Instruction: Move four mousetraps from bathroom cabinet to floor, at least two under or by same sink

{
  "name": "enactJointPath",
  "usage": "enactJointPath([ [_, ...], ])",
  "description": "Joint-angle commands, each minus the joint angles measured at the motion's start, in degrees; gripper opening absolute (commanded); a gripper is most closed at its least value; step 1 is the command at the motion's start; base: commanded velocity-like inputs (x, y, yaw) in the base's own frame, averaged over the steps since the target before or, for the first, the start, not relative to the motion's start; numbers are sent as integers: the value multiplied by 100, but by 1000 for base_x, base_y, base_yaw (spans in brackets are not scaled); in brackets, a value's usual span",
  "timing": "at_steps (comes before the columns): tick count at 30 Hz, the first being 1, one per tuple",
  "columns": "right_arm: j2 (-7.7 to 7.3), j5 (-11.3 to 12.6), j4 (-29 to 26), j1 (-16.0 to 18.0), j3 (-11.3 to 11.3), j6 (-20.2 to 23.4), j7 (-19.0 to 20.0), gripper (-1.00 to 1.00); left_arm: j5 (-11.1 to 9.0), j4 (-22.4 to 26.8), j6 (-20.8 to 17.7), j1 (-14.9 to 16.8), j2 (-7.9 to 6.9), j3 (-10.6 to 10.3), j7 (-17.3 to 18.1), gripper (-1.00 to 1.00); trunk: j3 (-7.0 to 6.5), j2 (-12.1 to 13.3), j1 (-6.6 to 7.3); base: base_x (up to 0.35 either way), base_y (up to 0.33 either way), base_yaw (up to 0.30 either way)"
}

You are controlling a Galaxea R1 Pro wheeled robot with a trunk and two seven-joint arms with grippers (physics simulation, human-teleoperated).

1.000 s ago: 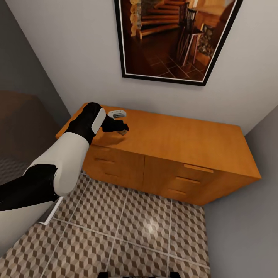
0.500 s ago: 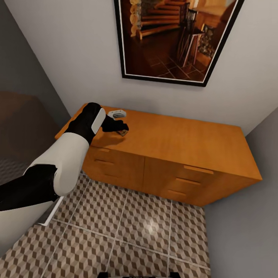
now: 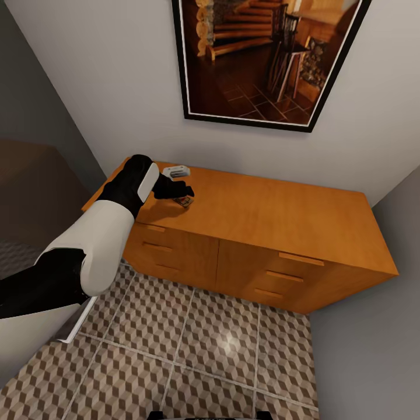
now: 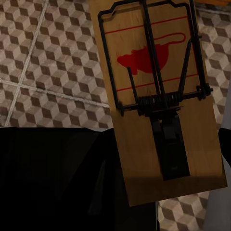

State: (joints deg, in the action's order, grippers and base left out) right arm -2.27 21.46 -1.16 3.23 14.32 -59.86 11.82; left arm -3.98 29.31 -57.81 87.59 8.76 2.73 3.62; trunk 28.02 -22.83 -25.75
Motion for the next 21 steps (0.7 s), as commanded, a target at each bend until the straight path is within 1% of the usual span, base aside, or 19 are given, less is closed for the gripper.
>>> enactJointPath([
  [1, -1, 71, 2, 2, 27, -14, 58, -100, -7, 8, -25, 4, 2, 28, 4, 100, 8, -9, -3, 0, 0, 0],
  [6, -4, 70, 2, 2, 22, -14, 58, -100, -6, 117, -23, 4, -22, 26, 51, 100, 8, -9, -3, 0, 0, 0],
  [7, -11, 69, 2, 2, 20, -14, 58, -100, -5, 259, -21, 4, -39, 12, 272, 100, 8, -9, -3, 0, 0, 0],
  [8, -12, 69, 2, 2, 20, -14, 58, -100, -4, 300, -19, 4, -45, 3, 384, 100, 8, -9, -3, 0, 0, 0],
  [9, -18, 69, 2, 2, 19, -14, 58, -100, -2, 369, -15, 4, -55, -42, 681, 100, 8, -9, -3, 0, 0, 0],
  [10, -20, 68, 2, 2, 19, -14, 58, -100, 1, 402, -11, 4, -62, -85, 864, 100, 8, -9, -3, 0, 0, 0],
  [11, -24, 65, 2, 2, 22, -14, 58, -100, 5, 455, -1, 4, -98, -223, 1285, 100, 8, -9, -3, 0, 0, 0],
  [12, -30, 61, 2, 2, 25, -14, 59, -100, 12, 521, 33, 4, -189, -570, 1987, 100, 8, -9, -3, 0, 0, 0],
  [13, -34, 56, 2, 2, 29, -14, 62, -100, 20, 565, 88, 4, -250, -868, 2468, 100, 8, -9, -3, 0, 0, 0],
  [14, -36, 53, 2, 2, 30, -14, 63, -100, 25, 588, 124, 4, -278, -1026, 2703, 100, 8, -9, -3, 0, 0, 0],
  [15, -40, 50, 2, 2, 34, -14, 64, -100, 34, 634, 213, 4, -329, -1333, 3150, 100, 8, -9, -3, 0, 0, 0],
  [16, -41, 48, 2, 2, 36, -14, 65, -100, 38, 652, 264, 4, -351, -1472, 3356, 100, 8, -9, -3, 0, 0, 0],
  [17, -42, 43, 2, 2, 39, -14, 68, -100, 46, 679, 375, 4, -382, -1704, 3725, 100, 8, -9, -3, 0, 0, 0],
  [18, -43, 40, 2, 2, 41, -14, 71, -100, 52, 695, 495, 4, -401, -1871, 4034, 100, 8, -9, -3, 0, 0, 0],
  [19, -44, 39, 2, 2, 42, -14, 72, -100, 55, 701, 555, 4, -408, -1931, 4165, 100, 8, -9, -3, 0, 0, 0],
  [20, -44, 34, 2, 2, 43, -14, 73, -100, 58, 710, 677, 4, -423, -2017, 4384, 100, 8, -9, -3, 0, 0, 0],
  [21, -44, 32, 2, 2, 44, -14, 74, -100, 59, 713, 736, 4, -431, -2048, 4477, 100, 8, -9, -3, 0, 0, 0],
])
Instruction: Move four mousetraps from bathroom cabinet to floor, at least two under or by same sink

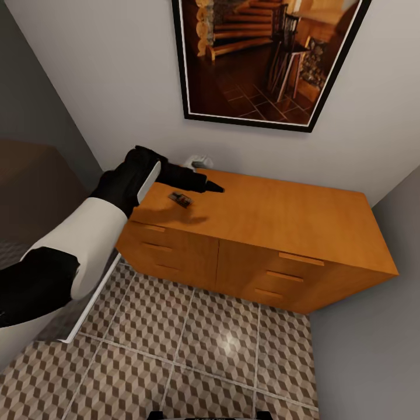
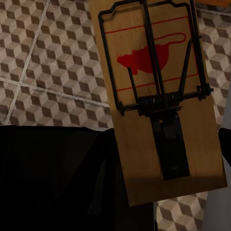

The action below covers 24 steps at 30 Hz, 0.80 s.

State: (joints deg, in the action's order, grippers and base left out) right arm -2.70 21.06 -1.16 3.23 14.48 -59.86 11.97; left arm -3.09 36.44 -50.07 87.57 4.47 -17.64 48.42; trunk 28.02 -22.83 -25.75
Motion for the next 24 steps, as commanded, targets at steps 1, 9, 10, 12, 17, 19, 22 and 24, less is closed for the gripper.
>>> enactJointPath([
  [1, -2, 67, 2, 2, 28, -14, 59, -100, -24, 5, 77, 5, -17, -59, 160, 100, 8, -9, -3, 0, 0, 0],
  [9, -10, 63, -6, 2, 20, -14, 60, -100, -8, 8, 706, 5, -322, -556, 1228, 100, 8, -9, -3, 0, 0, 0],
  [10, -10, 61, -7, 2, 20, -14, 60, -100, -6, 13, 817, 5, -414, -695, 1460, 100, 8, -9, -3, 0, 0, 0],
  [12, -11, 61, -7, 2, 20, -14, 60, -100, -2, 23, 972, 5, -539, -866, 1800, 100, 8, -9, -3, 0, 0, 0],
  [17, -14, 57, -27, 2, 20, -14, 61, -100, 21, 113, 1419, 5, -882, -1130, 2717, 100, 8, -9, -3, 0, 0, 0],
  [19, -17, 57, -30, 2, 20, -14, 65, -100, 44, 153, 1604, 5, -1013, -1223, 3032, 100, 8, -9, -3, 0, 0, 0],
  [22, -15, 57, -32, 2, 20, -14, 66, -100, 103, 223, 1930, 5, -1182, -1410, 3519, 100, 8, -9, -3, 0, 0, 0],
  [24, -12, 51, -33, 2, 25, -14, 67, -100, 214, 302, 2273, 5, -1327, -1531, 3973, 100, 8, -9, -3, 0, 0, 0],
])
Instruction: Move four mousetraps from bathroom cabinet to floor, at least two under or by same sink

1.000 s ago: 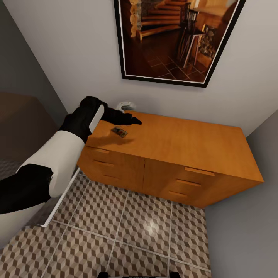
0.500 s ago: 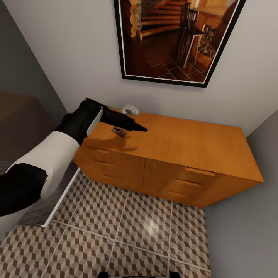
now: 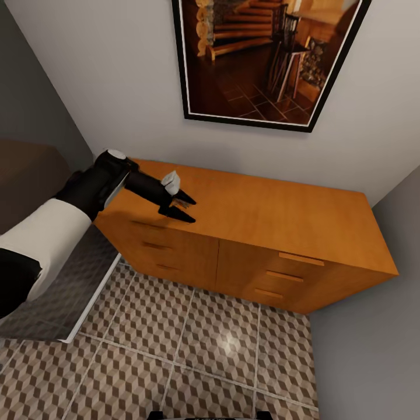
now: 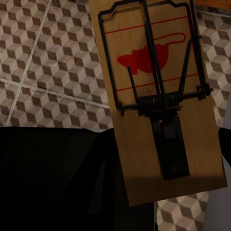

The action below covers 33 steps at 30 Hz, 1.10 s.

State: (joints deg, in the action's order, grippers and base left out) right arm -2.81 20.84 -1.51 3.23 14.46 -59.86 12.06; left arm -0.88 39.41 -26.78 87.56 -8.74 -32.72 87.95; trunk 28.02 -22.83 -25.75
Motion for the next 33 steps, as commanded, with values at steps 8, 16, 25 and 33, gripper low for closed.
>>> enactJointPath([
  [8, -5, 69, -70, 2, 30, -14, 56, -100, 185, 312, 278, 6, -286, -56, 205, 100, 8, -9, -3, 0, 0, 0],
  [16, -9, 53, -89, 2, 30, -14, 57, -100, 199, 104, 97, 6, -313, 62, -611, 100, 8, -9, -3, 0, 0, 0],
  [25, -2, -402, -87, 2, 28, -14, 51, -100, 171, 153, -2012, 6, 355, 755, -3879, 100, 8, -9, -3, 0, 0, 0],
  [33, -3, -505, -91, 2, 19, -14, 29, -100, 171, 217, -2855, 6, 1365, 2116, -5948, 100, 8, -9, -3, 0, 0, 0],
])
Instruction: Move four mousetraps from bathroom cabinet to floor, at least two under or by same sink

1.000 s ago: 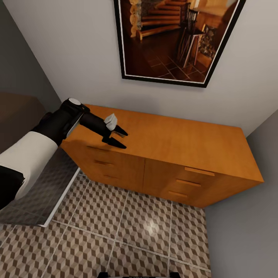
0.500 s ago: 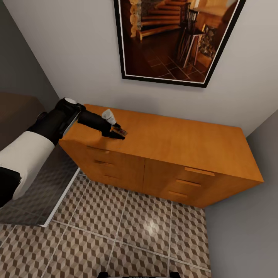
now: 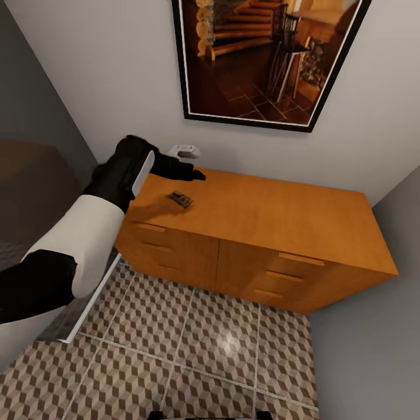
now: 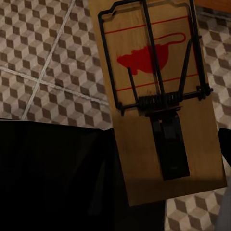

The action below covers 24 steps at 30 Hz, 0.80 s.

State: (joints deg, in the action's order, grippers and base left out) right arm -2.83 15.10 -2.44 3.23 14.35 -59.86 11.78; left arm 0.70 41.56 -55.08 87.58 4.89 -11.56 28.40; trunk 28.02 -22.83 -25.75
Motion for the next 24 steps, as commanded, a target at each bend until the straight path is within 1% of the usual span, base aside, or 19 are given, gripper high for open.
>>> enactJointPath([
  [1, -4, 67, 0, 2, 28, -14, 49, -100, 11, 16, -103, 5, 80, 62, -233, 100, 8, -9, -3, 0, 0, 0],
  [2, -5, 66, -6, 2, 28, -14, 44, -100, 11, 27, -159, 5, 148, 101, -452, 100, 8, -9, -3, 0, 0, 0],
  [3, -6, 65, -31, 2, 27, -14, 38, -100, 10, 32, -217, 5, 252, 143, -829, 100, 8, -9, -3, 0, 0, 0],
  [6, -7, 69, -47, 2, 25, -14, 31, -100, 10, 19, -245, 5, 312, 162, -1224, 100, 8, -9, -3, 0, 0, 0],
  [8, -7, 71, -51, 2, 24, -14, 28, -100, 8, 12, -254, 5, 329, 167, -1415, 100, 8, -9, -3, 0, 0, 0],
  [11, -7, 72, -54, 2, 24, -14, 27, -100, 5, -2, -264, 5, 335, 171, -1602, 100, 8, -9, -3, 0, 0, 0],
  [14, -7, 72, -55, 2, 18, -14, 26, -100, 5, -12, -266, 5, 336, 171, -1662, 100, 8, -9, -3, 0, 0, 0],
  [17, -7, 72, -55, 2, 16, -14, 26, -100, 3, -22, -267, 5, 343, 172, -1885, 100, 8, -9, -3, 0, 0, 0],
  [20, -7, 72, -55, 2, 16, -14, 28, -100, -7, -105, -273, 5, 345, 172, -2498, 100, 8, -9, -3, 0, 0, 0],
  [21, -7, 74, -55, 2, 16, -14, 27, -100, -9, -141, -274, 5, 345, 172, -2599, 100, 8, -9, -3, 0, 0, 0],
  [22, -7, 75, -55, 2, 15, -14, 30, -100, -14, -243, -274, 5, 345, 172, -2779, 100, 8, -9, -3, 0, 0, 0],
  [23, -7, 74, -55, 2, 15, -14, 29, -100, -18, -303, -275, 5, 346, 172, -2852, 100, 8, -9, -3, 0, 0, 0],
  [24, -7, 76, -55, 2, 15, -14, 29, -100, -34, -467, -275, 5, 346, 174, -3001, 100, 8, -9, -3, 0, 0, 0],
])
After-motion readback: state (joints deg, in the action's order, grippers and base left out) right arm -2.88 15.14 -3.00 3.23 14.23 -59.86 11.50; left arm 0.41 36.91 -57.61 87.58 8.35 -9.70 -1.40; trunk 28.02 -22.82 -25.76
